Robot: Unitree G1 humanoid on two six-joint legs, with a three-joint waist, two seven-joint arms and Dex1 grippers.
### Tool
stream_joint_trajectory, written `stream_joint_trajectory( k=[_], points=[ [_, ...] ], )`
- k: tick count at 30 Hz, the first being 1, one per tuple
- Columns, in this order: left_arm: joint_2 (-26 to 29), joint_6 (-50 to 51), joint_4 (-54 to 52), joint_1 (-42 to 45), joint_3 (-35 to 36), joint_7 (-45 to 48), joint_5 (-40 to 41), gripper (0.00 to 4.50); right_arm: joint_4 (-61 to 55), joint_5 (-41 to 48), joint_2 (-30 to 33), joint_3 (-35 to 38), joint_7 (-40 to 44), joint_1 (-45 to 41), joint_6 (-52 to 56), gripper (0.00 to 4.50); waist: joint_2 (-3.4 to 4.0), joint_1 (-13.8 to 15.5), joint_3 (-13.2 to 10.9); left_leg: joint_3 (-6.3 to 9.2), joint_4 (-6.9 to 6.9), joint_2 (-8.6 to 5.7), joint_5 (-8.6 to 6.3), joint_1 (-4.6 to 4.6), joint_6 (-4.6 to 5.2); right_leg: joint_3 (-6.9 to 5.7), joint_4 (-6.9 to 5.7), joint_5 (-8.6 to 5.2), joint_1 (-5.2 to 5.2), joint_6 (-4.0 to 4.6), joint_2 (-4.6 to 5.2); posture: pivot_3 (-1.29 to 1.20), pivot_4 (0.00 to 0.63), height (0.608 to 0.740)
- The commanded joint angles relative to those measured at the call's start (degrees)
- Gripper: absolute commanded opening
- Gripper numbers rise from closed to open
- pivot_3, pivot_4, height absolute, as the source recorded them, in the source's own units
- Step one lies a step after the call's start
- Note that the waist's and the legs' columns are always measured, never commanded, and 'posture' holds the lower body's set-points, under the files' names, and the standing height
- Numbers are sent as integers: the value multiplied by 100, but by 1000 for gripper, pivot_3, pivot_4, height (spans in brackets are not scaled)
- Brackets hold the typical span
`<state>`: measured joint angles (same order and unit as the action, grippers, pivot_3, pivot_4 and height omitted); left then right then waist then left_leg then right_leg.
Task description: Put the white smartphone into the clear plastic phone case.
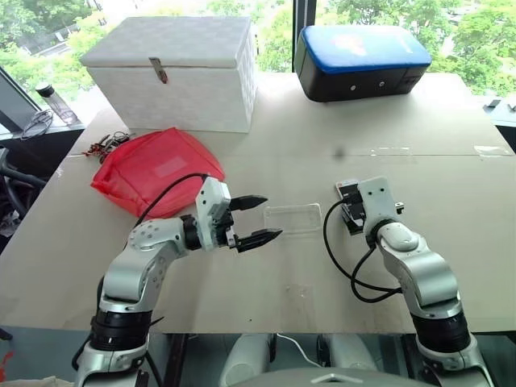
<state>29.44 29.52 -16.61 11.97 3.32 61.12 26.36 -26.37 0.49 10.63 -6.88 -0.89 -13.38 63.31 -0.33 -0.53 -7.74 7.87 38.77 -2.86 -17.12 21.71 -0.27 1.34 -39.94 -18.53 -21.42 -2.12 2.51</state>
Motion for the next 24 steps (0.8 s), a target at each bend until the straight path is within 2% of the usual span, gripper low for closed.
stream_joint_trajectory(
  k=[1, 5, 8, 11, 16, 18, 24],
  points=[
    [55, -106, -196, 87, -58, -83, 122, 4447, 396, 360, -114, 662, 317, 225, 528, 4500, 1, -3, 2, 2, 0, -1, 0, -1, 0, -3, 2, 0, 2, 0, 1, 0, 150, 740],
    [65, -141, -195, 114, -105, -158, 164, 4447, 548, 1010, 7, 872, 1121, 126, 517, 4500, 0, -35, 2, 2, -5, -1, 0, -5, 0, -2, 4, 0, 8, 0, 0, 0, 150, 740],
    [84, -174, -177, 139, -93, -214, 190, 4447, 782, 1242, 450, 820, 1693, 137, 328, 4500, -8, -61, 9, 0, -14, 1, 0, -11, 0, 2, 4, 0, 9, 0, -3, 0, 150, 740],
    [101, -170, -235, 115, -37, -311, 223, 4447, 1077, 1185, 1057, 595, 2105, 83, 9, 4500, -11, -61, 12, -2, -16, 1, 0, -19, 0, 4, 6, 0, 15, 0, -3, 0, 150, 740],
    [126, -138, -447, -50, -1, -527, 276, 4447, 1435, 947, 1622, 198, 2343, -29, -464, 4500, -24, -57, 17, -9, -26, 2, -2, -57, 5, 12, 15, -1, 51, 0, -2, 0, 150, 740],
    [148, -198, -507, -187, -14, -600, 250, 4447, 1499, 944, 1547, 133, 2269, -39, -551, 4500, -24, -56, 18, -16, -43, 2, -15, -106, 27, 20, 26, -3, 88, 0, 0, 0, 150, 740],
    [118, -257, -540, -193, 40, -868, 288, 4447, 1262, 980, 847, 86, 1817, -123, -496, 4500, -33, -127, 23, -15, -47, 13, -15, -112, 26, 25, 21, -2, 86, 2, -12, 0, 150, 740]
  ],
)
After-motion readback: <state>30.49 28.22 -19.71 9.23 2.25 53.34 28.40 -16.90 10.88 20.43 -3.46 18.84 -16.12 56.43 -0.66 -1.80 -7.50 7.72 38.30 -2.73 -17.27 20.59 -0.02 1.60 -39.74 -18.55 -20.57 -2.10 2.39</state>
